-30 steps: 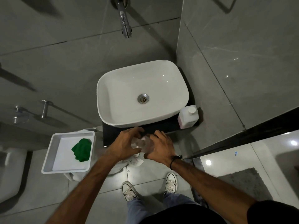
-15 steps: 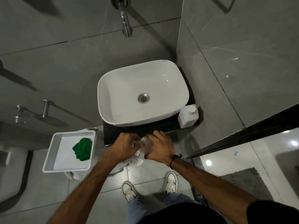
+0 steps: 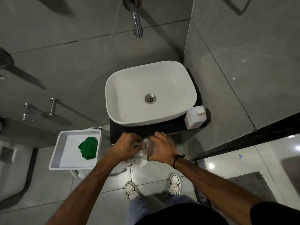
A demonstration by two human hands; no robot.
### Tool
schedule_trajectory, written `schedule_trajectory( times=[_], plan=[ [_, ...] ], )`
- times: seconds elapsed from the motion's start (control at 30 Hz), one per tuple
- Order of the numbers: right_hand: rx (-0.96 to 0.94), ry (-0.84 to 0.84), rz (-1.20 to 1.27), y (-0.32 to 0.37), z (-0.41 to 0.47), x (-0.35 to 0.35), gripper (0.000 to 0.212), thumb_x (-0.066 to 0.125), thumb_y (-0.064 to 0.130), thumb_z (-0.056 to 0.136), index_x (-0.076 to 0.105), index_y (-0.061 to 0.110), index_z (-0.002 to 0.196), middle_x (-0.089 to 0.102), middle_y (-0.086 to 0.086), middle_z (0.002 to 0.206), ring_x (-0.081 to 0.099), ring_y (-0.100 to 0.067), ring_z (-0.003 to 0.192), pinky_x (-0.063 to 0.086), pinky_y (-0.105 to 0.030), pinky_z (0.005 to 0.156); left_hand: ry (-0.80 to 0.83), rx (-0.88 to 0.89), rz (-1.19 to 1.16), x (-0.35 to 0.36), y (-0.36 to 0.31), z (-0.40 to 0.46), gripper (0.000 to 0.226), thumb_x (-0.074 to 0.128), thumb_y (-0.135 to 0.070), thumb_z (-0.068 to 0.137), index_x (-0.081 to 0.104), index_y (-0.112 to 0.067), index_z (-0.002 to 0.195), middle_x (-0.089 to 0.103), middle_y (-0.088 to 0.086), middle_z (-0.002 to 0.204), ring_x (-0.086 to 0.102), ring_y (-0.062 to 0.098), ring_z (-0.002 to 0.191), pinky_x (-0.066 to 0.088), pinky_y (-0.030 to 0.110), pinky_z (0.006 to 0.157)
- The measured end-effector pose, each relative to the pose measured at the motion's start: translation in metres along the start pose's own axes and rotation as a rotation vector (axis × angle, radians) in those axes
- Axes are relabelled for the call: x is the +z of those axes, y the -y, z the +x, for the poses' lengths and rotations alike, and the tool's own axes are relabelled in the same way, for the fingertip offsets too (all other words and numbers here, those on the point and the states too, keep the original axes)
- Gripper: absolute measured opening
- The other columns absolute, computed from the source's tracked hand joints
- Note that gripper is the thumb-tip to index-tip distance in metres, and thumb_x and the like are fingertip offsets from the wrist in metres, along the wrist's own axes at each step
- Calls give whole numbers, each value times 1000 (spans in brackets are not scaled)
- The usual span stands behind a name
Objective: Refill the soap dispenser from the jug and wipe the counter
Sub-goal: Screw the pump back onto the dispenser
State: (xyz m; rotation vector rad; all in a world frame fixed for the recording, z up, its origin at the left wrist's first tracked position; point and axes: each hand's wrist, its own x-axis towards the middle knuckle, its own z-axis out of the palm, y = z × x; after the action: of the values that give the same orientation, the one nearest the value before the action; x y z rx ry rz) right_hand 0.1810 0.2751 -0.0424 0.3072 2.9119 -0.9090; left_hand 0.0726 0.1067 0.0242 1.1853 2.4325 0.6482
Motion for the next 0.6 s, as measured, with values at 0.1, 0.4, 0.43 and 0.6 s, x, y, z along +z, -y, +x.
schedule_trajectory(
  times=[0.1,0.4,0.43,0.6],
  plan=[
    [11,20,17,6,2,4,77,78,58,47,62,31,117,53,10,99,52,-14,93,52,-34,73,54,75,50,-4,4,-2,21,76,-16,82,78,-7,100,76,7,95,71,22,84,57,34,77],
    [46,23,-42,26,7,16,78,77,57,50,58,33,121,47,9,103,48,-14,95,51,-33,76,-60,-602,-163,-28,25,-19,61,60,-64,89,67,-5,73,70,8,63,70,27,62,56,31,57],
    [46,28,-45,29,9,18,78,78,57,51,58,33,122,48,9,103,49,-14,96,50,-33,77,2,-651,-264,-31,27,-20,56,62,-56,92,70,-2,75,73,12,65,73,30,63,62,37,63],
    [43,38,-58,48,15,31,77,79,57,51,59,31,120,49,8,103,51,-15,95,49,-33,80,-14,-367,-179,-44,38,-29,7,76,-20,85,77,-13,87,76,-2,78,71,13,71,60,37,73]
  ],
)
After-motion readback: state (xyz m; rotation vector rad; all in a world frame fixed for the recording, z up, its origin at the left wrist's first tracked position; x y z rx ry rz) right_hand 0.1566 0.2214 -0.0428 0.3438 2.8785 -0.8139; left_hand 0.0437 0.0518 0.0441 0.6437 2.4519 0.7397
